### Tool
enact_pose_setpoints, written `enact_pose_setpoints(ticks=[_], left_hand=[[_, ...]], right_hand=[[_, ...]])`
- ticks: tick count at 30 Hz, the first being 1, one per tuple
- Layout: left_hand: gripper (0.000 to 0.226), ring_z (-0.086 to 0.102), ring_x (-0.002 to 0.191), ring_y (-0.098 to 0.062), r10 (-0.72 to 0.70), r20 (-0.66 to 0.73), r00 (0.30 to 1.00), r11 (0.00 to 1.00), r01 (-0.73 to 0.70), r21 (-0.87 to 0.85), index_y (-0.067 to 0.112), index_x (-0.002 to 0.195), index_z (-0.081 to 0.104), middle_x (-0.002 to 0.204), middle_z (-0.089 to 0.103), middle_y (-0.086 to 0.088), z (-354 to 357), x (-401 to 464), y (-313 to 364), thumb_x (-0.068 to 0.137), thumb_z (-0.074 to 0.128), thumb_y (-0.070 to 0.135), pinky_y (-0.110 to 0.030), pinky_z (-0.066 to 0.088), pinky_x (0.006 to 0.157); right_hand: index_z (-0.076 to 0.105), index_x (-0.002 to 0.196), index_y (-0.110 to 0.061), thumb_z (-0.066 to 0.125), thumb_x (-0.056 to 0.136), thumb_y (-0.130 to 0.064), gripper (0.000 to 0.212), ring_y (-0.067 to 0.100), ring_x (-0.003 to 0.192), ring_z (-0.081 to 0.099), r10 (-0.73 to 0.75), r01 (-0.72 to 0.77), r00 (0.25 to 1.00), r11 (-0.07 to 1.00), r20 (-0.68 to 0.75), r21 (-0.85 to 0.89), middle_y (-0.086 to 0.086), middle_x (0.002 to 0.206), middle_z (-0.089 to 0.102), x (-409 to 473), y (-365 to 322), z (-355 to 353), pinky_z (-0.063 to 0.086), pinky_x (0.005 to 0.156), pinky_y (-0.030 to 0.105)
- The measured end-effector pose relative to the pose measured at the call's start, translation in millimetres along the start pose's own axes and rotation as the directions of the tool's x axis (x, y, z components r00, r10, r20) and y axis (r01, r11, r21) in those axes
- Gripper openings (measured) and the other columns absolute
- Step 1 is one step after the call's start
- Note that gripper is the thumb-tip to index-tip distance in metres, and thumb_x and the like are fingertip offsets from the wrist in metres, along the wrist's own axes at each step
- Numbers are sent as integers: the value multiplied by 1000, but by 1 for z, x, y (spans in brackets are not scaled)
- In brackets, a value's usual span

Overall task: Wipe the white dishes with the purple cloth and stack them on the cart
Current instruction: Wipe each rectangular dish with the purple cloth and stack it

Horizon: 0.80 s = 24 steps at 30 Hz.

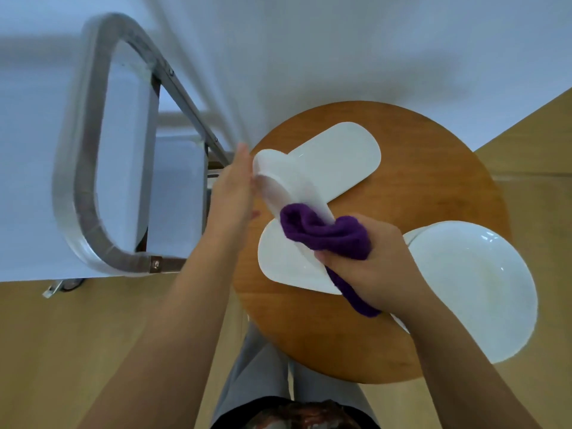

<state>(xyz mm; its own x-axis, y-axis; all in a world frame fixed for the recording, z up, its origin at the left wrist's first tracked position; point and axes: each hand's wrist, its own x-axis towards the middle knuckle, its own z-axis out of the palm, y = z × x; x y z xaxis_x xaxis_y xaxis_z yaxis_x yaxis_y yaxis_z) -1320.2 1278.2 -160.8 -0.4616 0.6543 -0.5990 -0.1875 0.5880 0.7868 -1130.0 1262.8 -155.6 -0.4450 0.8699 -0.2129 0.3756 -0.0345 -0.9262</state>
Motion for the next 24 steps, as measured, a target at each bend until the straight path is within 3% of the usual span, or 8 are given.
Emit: enact_pose_setpoints(ticks=[3, 5, 9, 11, 13, 15, 19, 24], left_hand=[[93, 65, 104, -31, -263, 397, 879, 913, 360, -192, 15, 129, 54, 120, 65, -10, -18, -4, 4, 63, 49, 80, -48, 55, 78], [77, 69, 94, -31, -249, 512, 822, 885, 408, -224, 12, 130, 54, 112, 69, -11, -32, -5, 1, 67, 61, 56, -42, 58, 67], [55, 68, 98, -33, -188, 512, 838, 846, 403, -350, 9, 130, 53, 115, 68, -15, -44, -9, -19, 75, 54, 15, -43, 58, 69], [49, 65, 106, -35, -89, 523, 847, 818, 362, -446, 11, 127, 58, 122, 64, -15, -48, -11, -32, 79, 60, 22, -46, 57, 75], [54, 63, 110, -35, -25, 520, 854, 783, 340, -521, 14, 119, 67, 124, 64, -13, -47, -12, -42, 69, 78, 29, -48, 56, 79], [61, 62, 111, -35, 2, 542, 840, 756, 353, -551, 15, 115, 70, 123, 64, -13, -41, -15, -50, 59, 87, 31, -47, 56, 80], [43, 63, 110, -33, -1, 526, 850, 770, 337, -543, 20, 113, 71, 121, 66, -11, -25, -21, -57, 74, 71, 37, -43, 56, 77], [41, 68, 99, -26, -54, 465, 884, 856, 280, -435, 22, 115, 63, 110, 71, -7, -20, -17, -56, 80, 55, 42, -37, 58, 70]], right_hand=[[66, 78, -9, 83, 65, -14, 22, 19, 59, 60, -401, 381, 913, 773, 75, -507, 2, 66, 63, 1, 1, 1, 41, 56, 20], [68, 73, -5, 87, 58, -9, 25, 22, 57, 60, -514, 496, 842, 620, 163, -608, 8, 63, 63, 1, 0, 1, 42, 56, 23], [66, 98, -15, 75, 79, -21, 22, 16, 87, 64, -156, 342, 919, 773, 361, -535, -4, 88, 66, 5, -4, -2, 49, 75, 18], [58, 92, -31, 69, 77, -36, 19, 2, 84, 62, -9, 18, 998, 988, 62, -156, -20, 80, 64, 2, -2, -10, 44, 65, 4], [50, 90, -37, 61, 73, -53, 26, -2, 80, 61, 144, -106, 931, 986, -335, 129, -27, 79, 62, 9, -1, -19, 45, 53, 7], [41, 105, -39, 60, 85, -46, 28, 11, 89, 61, 303, -197, 849, 942, -433, 273, -23, 92, 57, 26, 11, -24, 49, 56, 15], [36, 131, -23, 61, 88, -19, 50, 18, 112, 48, 278, -377, 780, 924, -561, -67, -1, 126, 46, 53, 29, -7, 51, 80, 29], [48, 128, -9, 59, 91, -26, 42, 12, 101, 47, 71, -215, 826, 957, -560, -196, 9, 119, 52, 52, 41, 29, 50, 80, 28]])
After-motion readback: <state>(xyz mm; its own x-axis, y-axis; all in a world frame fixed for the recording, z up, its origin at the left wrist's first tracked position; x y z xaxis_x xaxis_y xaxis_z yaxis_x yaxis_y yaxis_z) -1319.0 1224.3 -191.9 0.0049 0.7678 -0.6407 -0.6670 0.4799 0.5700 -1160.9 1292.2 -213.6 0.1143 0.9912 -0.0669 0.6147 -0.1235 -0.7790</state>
